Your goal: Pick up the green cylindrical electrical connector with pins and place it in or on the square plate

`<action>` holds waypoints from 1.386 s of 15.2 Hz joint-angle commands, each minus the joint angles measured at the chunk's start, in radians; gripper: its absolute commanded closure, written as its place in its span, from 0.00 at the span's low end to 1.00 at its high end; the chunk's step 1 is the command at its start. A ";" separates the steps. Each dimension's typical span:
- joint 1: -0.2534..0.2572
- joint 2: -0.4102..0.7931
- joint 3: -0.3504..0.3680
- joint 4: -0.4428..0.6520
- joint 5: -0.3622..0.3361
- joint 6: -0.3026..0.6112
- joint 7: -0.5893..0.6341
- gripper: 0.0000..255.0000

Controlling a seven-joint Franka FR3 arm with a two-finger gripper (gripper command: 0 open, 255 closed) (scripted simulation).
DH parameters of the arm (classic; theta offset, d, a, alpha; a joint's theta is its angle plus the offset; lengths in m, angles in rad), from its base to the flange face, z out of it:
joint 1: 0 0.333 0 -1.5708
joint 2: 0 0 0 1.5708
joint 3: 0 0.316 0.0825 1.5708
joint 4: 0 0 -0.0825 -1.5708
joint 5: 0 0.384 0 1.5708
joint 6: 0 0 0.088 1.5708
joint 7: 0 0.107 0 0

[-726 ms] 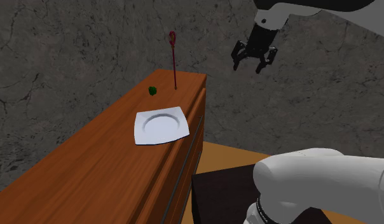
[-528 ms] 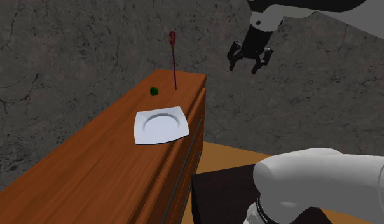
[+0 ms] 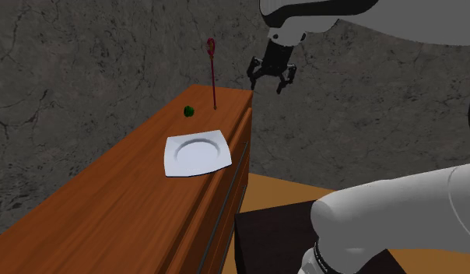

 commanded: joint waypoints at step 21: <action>0.136 0.699 0.249 0.520 -0.065 0.196 0.319 0.00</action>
